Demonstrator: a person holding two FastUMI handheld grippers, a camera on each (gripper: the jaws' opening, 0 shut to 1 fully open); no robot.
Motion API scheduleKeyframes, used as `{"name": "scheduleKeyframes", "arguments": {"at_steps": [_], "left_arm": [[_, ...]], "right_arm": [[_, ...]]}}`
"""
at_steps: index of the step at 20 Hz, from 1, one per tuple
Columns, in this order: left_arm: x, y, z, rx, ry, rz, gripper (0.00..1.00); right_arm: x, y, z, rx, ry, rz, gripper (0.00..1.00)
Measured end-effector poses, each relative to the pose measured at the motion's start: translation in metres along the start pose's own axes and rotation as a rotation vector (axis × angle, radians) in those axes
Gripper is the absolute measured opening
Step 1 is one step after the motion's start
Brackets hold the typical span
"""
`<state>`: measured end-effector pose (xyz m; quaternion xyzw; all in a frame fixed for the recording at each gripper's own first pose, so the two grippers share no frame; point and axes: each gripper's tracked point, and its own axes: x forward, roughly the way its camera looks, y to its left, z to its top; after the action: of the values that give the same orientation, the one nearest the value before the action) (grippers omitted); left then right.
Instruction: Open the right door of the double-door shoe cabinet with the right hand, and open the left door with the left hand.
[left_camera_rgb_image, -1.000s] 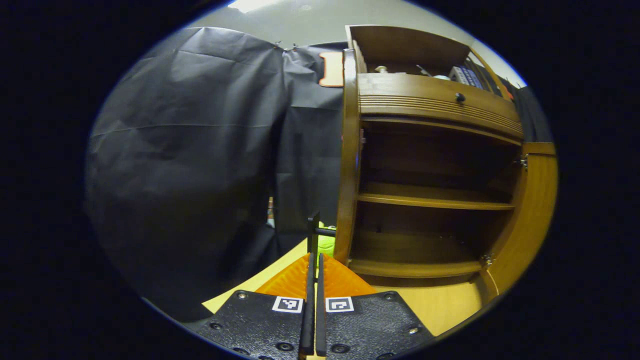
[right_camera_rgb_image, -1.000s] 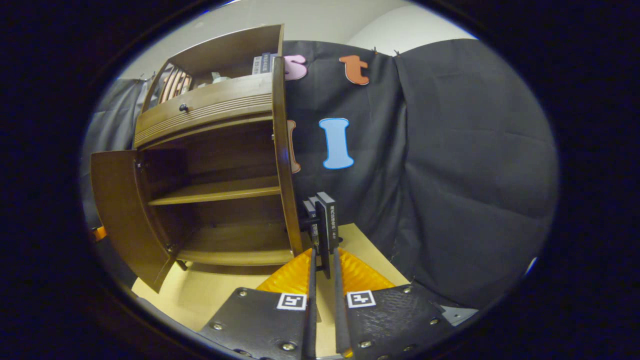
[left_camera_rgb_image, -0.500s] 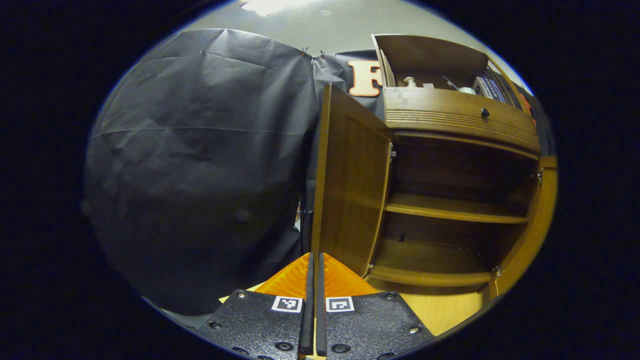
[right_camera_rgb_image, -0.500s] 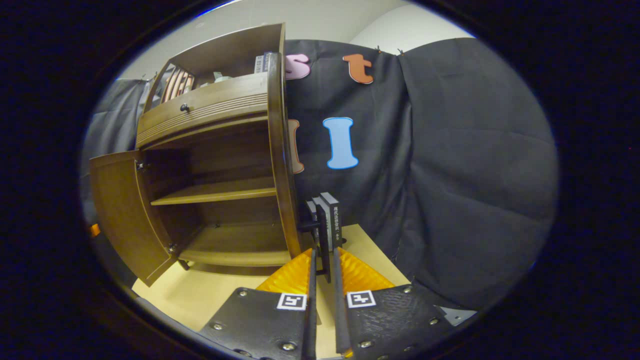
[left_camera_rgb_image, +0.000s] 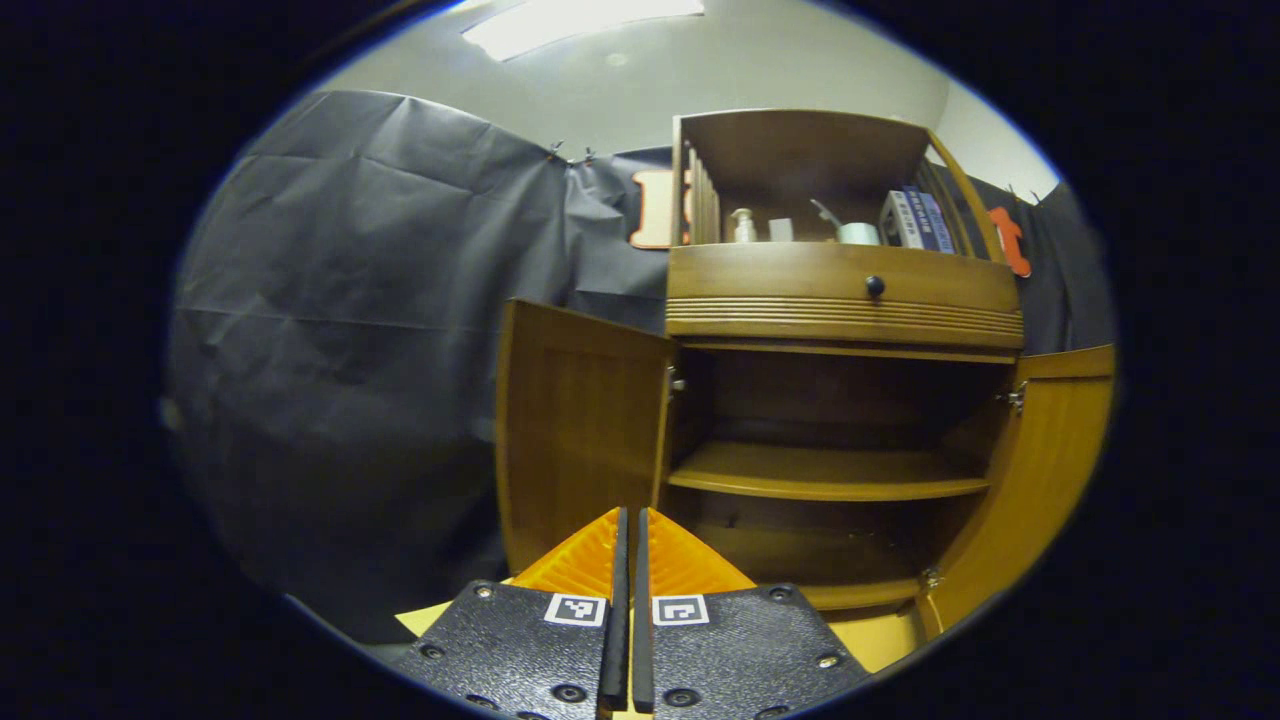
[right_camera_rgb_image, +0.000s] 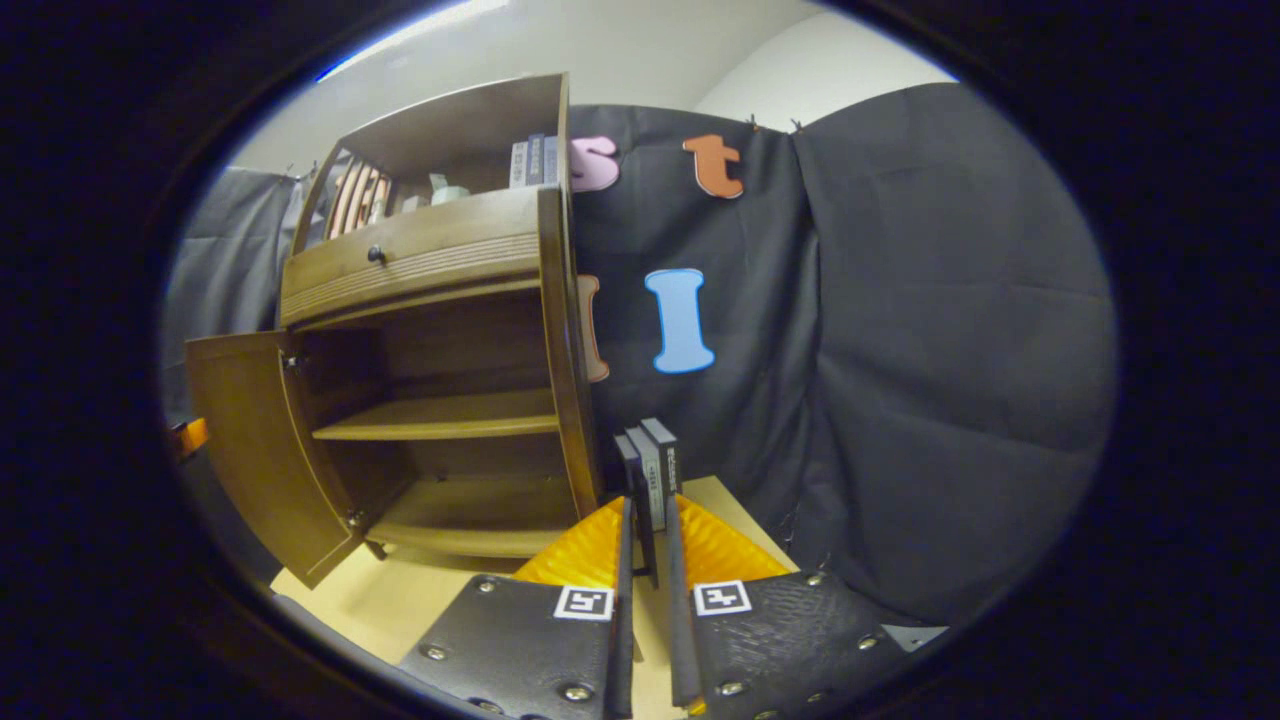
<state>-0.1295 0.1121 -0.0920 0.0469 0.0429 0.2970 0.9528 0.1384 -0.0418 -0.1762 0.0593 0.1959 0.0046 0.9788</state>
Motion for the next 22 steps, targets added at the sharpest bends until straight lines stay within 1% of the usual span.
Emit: {"name": "scheduleKeyframes", "arguments": {"at_steps": [1,2,3,4,5,6,7,10,11,12,13,16,17,18,19,20,21,22], "left_arm": [[0.004,-0.013,0.005,0.002,-0.006,-0.034,0.0],[0.005,-0.027,0.011,0.002,-0.009,-0.069,0.03],[0.005,-0.043,0.017,0.001,-0.013,-0.107,0.0],[0.005,-0.058,0.022,-0.001,-0.012,-0.147,0.03],[0.005,-0.074,0.027,-0.004,-0.01,-0.19,0.03],[0.005,-0.089,0.032,-0.007,-0.009,-0.231,0.12],[0.005,-0.104,0.04,-0.009,-0.019,-0.272,0.0],[0.005,-0.143,0.059,-0.013,-0.045,-0.39,0.0],[0.004,-0.155,0.065,-0.018,-0.05,-0.425,0.03],[0.002,-0.166,0.07,-0.026,-0.056,-0.46,0.0],[0.001,-0.175,0.075,-0.034,-0.058,-0.491,0.03],[-0.005,-0.194,0.088,-0.067,-0.057,-0.569,0.03],[-0.008,-0.201,0.092,-0.079,-0.06,-0.601,0.07],[-0.01,-0.206,0.097,-0.085,-0.068,-0.625,0.09],[-0.01,-0.21,0.102,-0.085,-0.077,-0.642,0.22],[-0.011,-0.211,0.105,-0.081,-0.089,-0.656,0.34],[-0.013,-0.214,0.108,-0.078,-0.098,-0.673,0.47],[-0.015,-0.216,0.11,-0.079,-0.105,-0.688,0.6]], "right_arm": [[-0.005,0.002,0.011,0.006,-0.019,0.0,0.15],[-0.01,0.006,0.023,0.008,-0.039,0.001,0.15],[-0.015,0.009,0.034,0.008,-0.057,0.0,0.15],[-0.021,0.012,0.045,0.005,-0.074,0.0,0.15],[-0.025,0.018,0.056,0.001,-0.092,0.003,0.15],[-0.03,0.024,0.068,-0.003,-0.107,0.006,0.15],[-0.036,0.033,0.077,-0.003,-0.123,0.013,0.15],[-0.047,0.061,0.104,-0.009,-0.16,0.038,0.15],[-0.049,0.071,0.11,-0.014,-0.169,0.049,0.15],[-0.051,0.081,0.116,-0.023,-0.181,0.059,0.15],[-0.053,0.092,0.122,-0.031,-0.191,0.069,0.15],[-0.058,0.121,0.13,-0.053,-0.208,0.092,0.15],[-0.06,0.13,0.132,-0.056,-0.214,0.096,0.15],[-0.062,0.135,0.133,-0.056,-0.218,0.092,0.15],[-0.062,0.139,0.136,-0.052,-0.223,0.089,0.15],[-0.058,0.145,0.136,-0.048,-0.227,0.097,0.24],[-0.059,0.149,0.136,-0.042,-0.23,0.1,0.24],[-0.06,0.153,0.137,-0.039,-0.233,0.101,0.41]]}}
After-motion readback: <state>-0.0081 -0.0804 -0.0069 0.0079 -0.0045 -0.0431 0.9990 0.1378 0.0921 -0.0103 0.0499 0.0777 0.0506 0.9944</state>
